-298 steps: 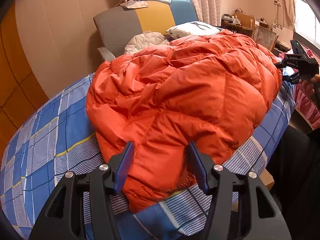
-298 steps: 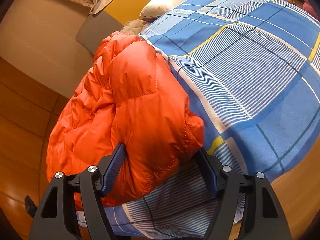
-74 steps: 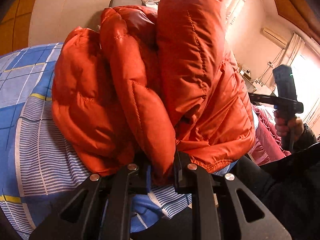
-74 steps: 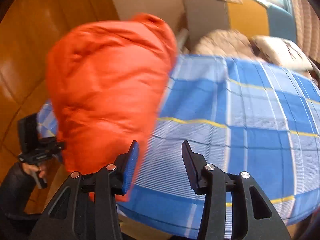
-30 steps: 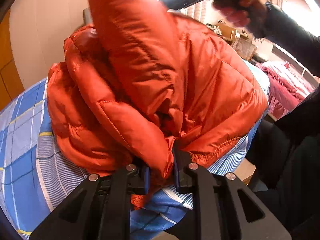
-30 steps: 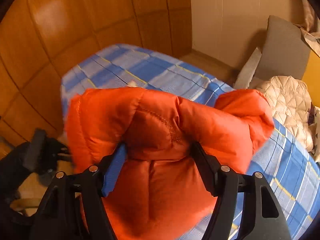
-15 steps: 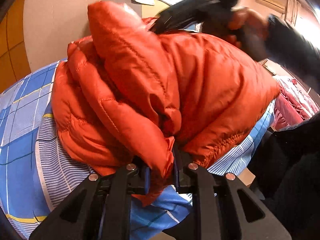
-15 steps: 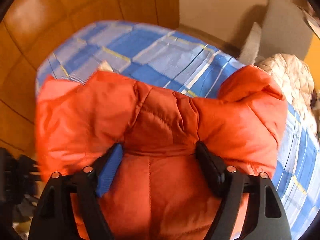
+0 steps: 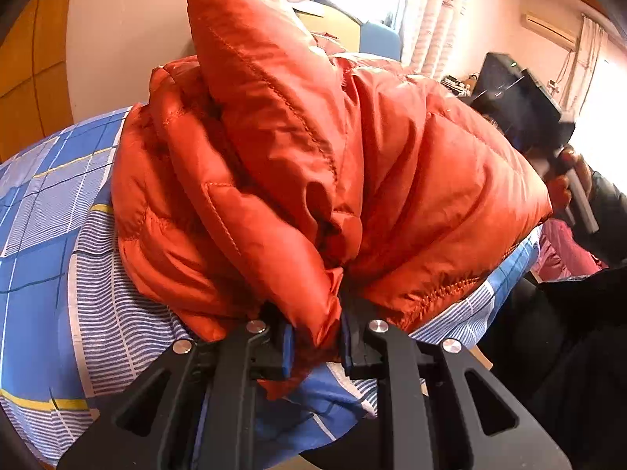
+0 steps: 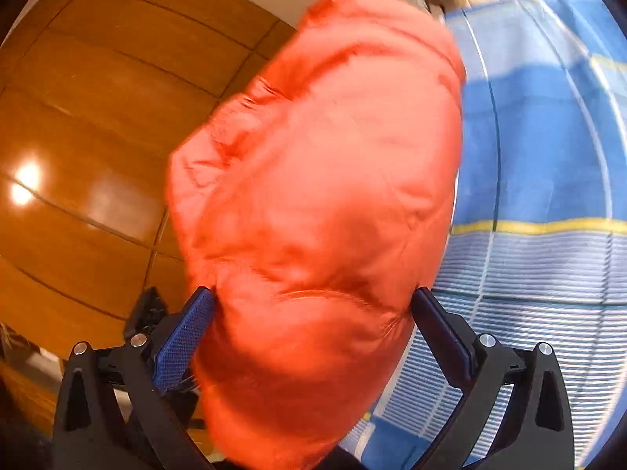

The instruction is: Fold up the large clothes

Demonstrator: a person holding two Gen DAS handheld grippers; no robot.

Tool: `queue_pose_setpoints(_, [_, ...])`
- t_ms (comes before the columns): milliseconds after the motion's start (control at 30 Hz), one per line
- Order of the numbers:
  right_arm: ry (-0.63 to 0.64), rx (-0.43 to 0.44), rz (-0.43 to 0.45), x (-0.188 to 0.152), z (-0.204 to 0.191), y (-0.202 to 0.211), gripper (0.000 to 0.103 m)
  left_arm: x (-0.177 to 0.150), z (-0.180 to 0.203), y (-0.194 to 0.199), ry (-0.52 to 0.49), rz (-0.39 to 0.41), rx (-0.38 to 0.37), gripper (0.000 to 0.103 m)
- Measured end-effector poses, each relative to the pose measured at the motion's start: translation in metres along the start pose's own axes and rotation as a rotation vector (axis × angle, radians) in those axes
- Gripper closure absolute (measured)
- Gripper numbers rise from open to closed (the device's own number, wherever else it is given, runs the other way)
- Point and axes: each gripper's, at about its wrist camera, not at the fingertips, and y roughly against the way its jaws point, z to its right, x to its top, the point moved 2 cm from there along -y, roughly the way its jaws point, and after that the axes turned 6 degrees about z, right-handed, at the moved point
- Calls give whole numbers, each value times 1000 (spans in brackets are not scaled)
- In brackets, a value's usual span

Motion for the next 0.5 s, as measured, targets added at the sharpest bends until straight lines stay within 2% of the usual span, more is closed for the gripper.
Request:
queue_pose_setpoints(133, [-40,68,-50,5,11,-22,3,-4,-3,1,35,12,-5,86])
queue_pose_setpoints(233, [-36,71,-77,11,5,-33,3,-10,-9,0,78,32,-23,86])
queue_pose_setpoints(300, [27,73,-52,14,-11,-29,15,-13,-13,2,106,48,-27,87])
queue_pose_setpoints(367, [89,69,-23,18,-27,-24,43,-15,-16,1,139,67,-46,87])
queue_pose_setpoints(467, [190,47,3,25,-44,-10,59,-11,-16,2,158,93,-69,88])
queue_pose_setpoints(500, [213,41,22,28,-49,-1,60,-6,-13,1,152,98,-80,88])
